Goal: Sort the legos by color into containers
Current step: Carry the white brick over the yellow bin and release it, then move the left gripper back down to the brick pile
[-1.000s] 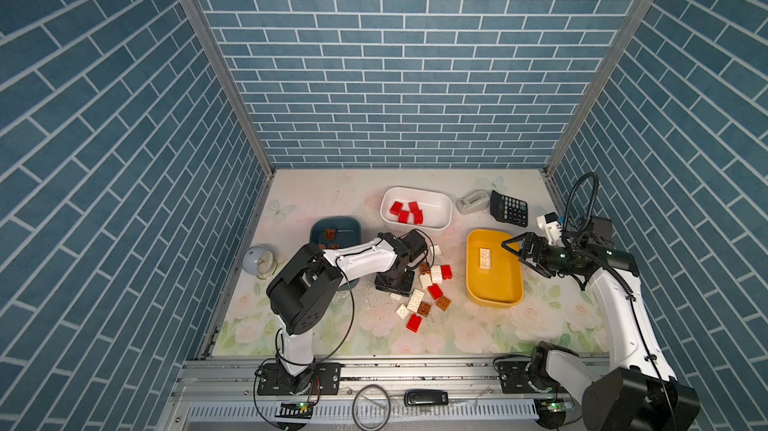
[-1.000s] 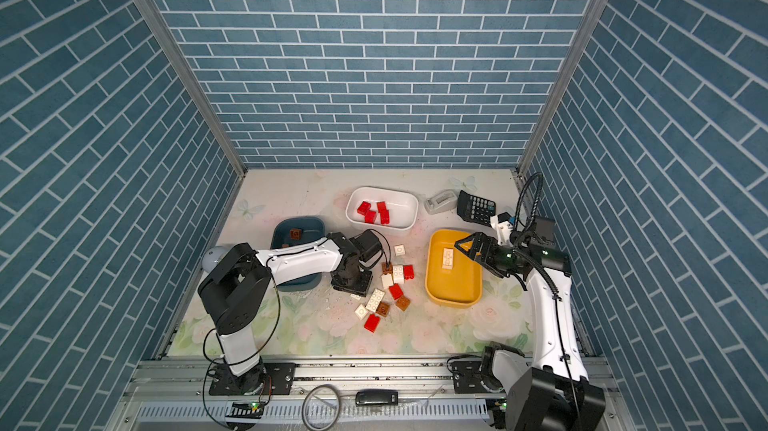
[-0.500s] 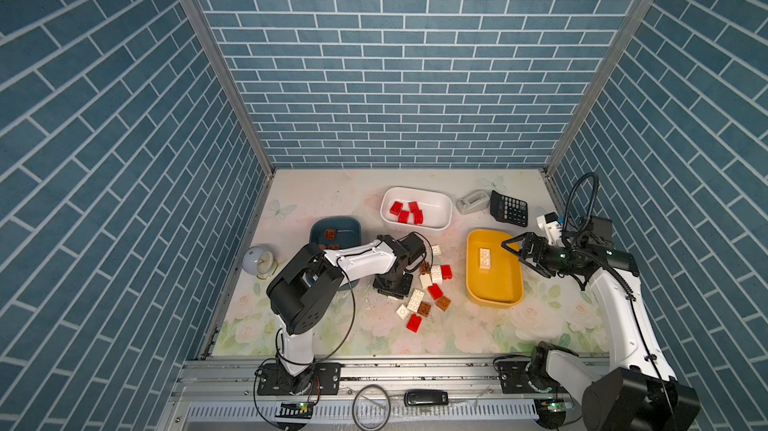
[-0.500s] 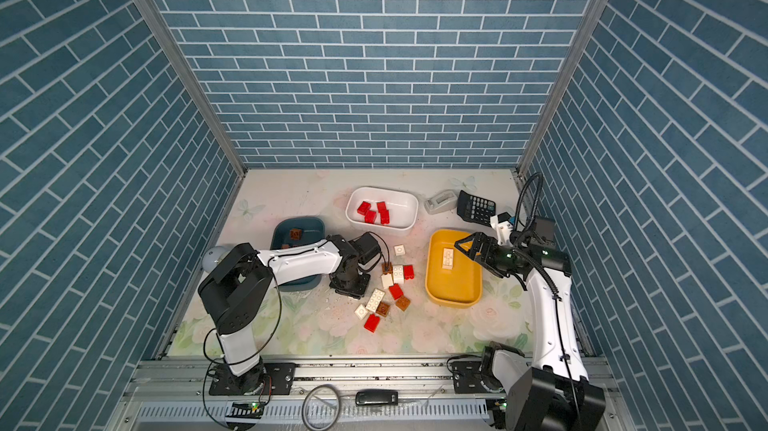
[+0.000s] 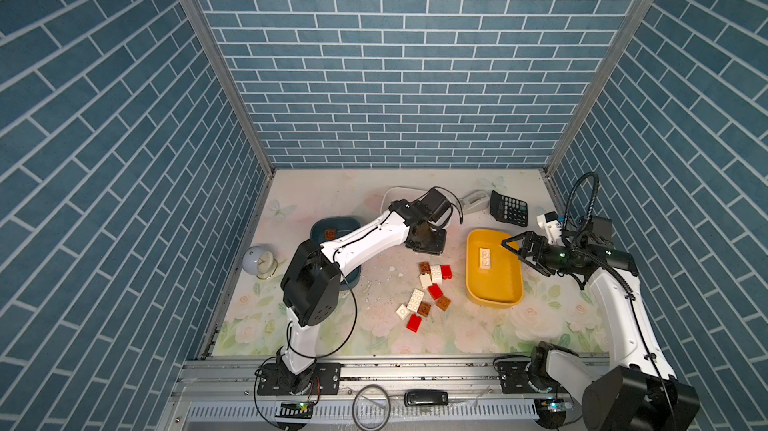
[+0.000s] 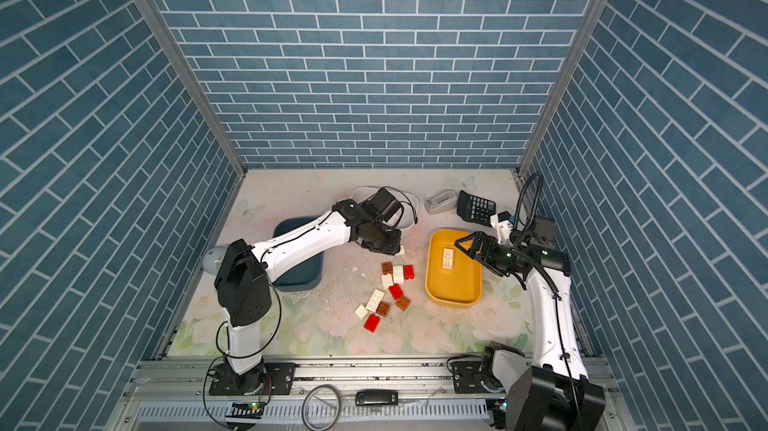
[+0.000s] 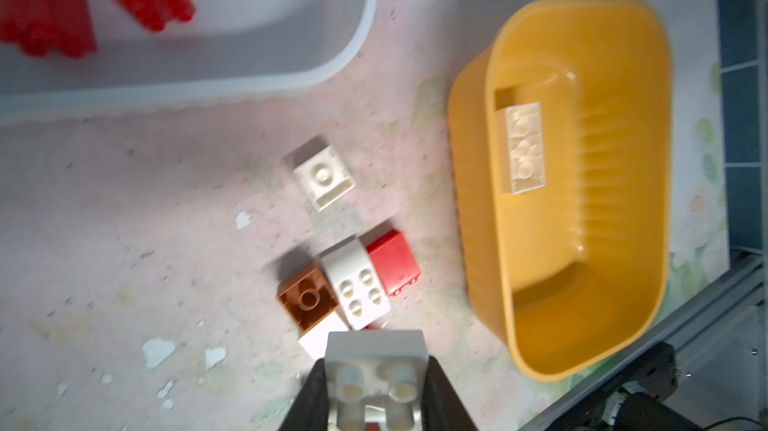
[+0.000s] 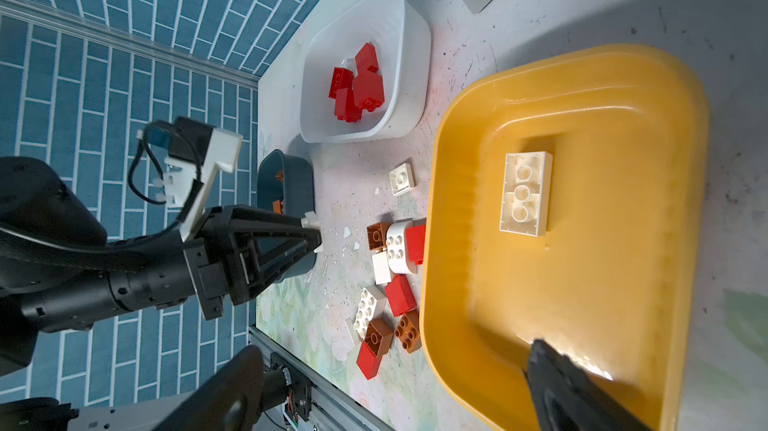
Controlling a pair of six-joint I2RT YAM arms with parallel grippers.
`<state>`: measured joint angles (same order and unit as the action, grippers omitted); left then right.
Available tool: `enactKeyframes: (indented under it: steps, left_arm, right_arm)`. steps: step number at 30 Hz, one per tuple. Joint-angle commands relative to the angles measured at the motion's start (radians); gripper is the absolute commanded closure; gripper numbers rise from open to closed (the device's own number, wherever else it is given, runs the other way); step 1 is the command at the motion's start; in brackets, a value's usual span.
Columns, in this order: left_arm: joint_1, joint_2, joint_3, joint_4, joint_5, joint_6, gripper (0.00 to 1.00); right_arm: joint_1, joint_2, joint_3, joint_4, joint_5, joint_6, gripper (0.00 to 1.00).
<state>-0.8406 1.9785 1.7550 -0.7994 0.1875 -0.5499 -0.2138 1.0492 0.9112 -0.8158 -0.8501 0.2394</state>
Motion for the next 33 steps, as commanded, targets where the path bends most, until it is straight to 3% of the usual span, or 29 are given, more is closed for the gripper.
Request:
enactKeyframes:
  steps: [1,6,12,20,28,33]
  left_arm:
    - [-0.032,0.094,0.105,0.016,0.057,-0.021,0.68]
    - [-0.084,0.217,0.271,0.025,0.085,-0.025,0.67]
    - [-0.115,0.306,0.339,0.066,0.057,-0.039,0.67]
    - [-0.114,0.320,0.360,0.118,0.045,-0.061,0.47]
    - [-0.110,0.205,0.257,0.051,0.018,-0.031,0.34]
    - [-0.110,0.023,0.044,-0.060,-0.041,0.005,0.28]
  right_arm:
    - [0.005,-0.005,-0.015,0.023,-0.012,0.011,0.01]
    - [0.005,-0.007,-0.017,0.021,-0.006,0.008,0.01]
    - [0.005,-0.012,-0.021,0.023,-0.001,0.008,0.01]
    - [0.005,-0.012,-0.026,0.020,-0.001,0.001,0.01]
    - [0.005,-0.006,-0.025,0.020,-0.007,-0.004,0.01]
    - [0.006,0.000,-0.029,0.024,-0.022,-0.004,0.01]
